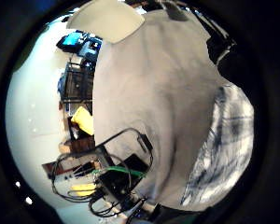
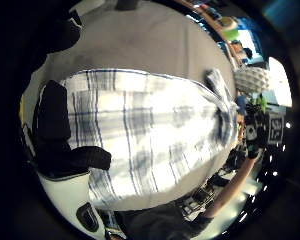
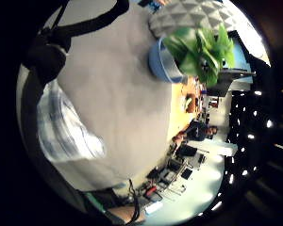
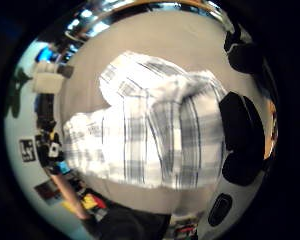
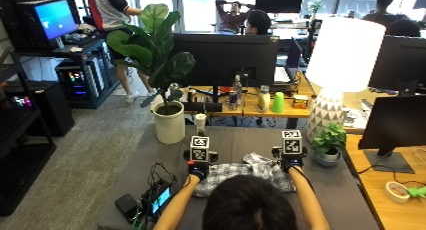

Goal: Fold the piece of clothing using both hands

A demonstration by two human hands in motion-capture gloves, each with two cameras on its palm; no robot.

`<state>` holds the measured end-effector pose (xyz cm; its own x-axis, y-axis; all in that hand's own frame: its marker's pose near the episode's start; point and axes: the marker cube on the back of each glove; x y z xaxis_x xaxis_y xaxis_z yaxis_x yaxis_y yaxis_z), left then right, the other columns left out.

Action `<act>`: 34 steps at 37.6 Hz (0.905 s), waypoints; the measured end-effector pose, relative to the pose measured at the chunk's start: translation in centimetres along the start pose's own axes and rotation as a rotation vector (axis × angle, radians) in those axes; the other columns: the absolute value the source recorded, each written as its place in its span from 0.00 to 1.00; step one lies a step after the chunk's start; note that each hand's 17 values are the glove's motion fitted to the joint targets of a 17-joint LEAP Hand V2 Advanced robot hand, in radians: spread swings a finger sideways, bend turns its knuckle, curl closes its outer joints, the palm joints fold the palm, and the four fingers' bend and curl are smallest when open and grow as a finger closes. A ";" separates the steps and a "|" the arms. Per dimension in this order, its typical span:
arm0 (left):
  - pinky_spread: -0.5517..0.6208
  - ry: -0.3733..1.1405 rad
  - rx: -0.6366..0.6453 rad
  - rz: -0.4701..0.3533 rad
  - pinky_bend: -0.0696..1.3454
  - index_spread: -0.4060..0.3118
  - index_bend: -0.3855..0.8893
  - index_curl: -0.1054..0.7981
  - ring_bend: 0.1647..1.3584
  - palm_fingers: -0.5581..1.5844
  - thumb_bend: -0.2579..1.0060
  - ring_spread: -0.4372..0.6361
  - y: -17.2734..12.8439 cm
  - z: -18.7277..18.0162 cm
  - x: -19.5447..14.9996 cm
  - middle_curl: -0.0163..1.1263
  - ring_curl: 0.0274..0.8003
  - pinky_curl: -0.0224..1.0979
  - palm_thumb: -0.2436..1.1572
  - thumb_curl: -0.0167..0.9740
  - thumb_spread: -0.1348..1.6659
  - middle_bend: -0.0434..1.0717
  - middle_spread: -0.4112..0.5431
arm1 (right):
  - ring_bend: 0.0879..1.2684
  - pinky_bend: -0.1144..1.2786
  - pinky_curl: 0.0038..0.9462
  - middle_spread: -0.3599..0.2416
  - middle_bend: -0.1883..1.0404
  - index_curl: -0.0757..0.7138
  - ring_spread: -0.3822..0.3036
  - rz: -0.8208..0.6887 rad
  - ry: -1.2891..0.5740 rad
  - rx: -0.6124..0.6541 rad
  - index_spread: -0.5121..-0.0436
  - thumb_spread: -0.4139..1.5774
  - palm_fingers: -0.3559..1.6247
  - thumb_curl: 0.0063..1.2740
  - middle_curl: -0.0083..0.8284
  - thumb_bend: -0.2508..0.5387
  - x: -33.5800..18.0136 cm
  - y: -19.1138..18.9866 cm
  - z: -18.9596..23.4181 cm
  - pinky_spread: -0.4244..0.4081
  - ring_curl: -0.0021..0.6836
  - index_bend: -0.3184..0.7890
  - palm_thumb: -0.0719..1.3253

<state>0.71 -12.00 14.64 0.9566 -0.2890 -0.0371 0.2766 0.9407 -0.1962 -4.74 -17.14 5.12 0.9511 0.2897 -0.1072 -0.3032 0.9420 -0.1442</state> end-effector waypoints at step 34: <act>0.71 0.099 -0.177 0.106 0.32 0.44 0.45 0.55 0.32 0.36 0.21 0.61 3.7 5.9 3.5 0.27 0.42 0.39 0.19 0.27 0.75 0.18 0.52 | 0.50 0.53 0.46 0.47 0.42 0.30 0.31 0.227 -0.375 -0.185 0.67 0.75 0.75 0.25 0.57 0.39 0.3 3.1 7.2 0.28 0.68 0.41 0.69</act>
<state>5.61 -8.44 19.53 0.9635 -0.2140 -0.1611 0.1458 0.9234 -0.3550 -4.94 -12.96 11.69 0.8054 0.5577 0.2010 -0.4786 0.8118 -0.3346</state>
